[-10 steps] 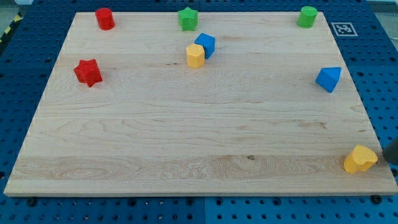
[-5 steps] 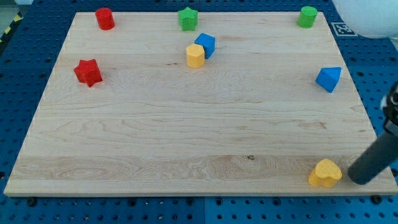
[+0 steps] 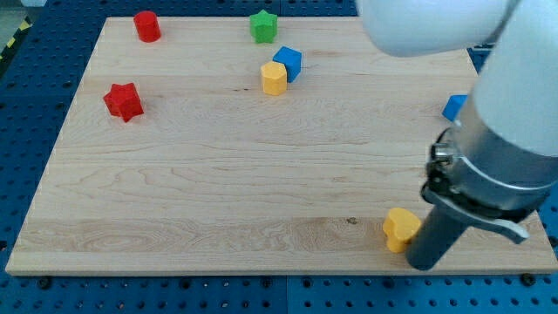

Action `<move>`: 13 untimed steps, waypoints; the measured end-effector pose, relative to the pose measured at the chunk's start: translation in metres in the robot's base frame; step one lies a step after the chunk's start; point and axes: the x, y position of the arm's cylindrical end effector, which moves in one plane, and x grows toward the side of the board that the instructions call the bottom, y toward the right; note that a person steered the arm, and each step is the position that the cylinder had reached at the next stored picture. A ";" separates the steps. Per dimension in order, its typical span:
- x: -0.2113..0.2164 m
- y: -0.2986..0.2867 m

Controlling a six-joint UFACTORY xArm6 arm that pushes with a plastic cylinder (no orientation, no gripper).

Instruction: Push the yellow heart towards bottom left

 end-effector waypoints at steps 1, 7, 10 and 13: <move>-0.003 -0.008; -0.044 -0.026; -0.052 -0.082; -0.048 -0.139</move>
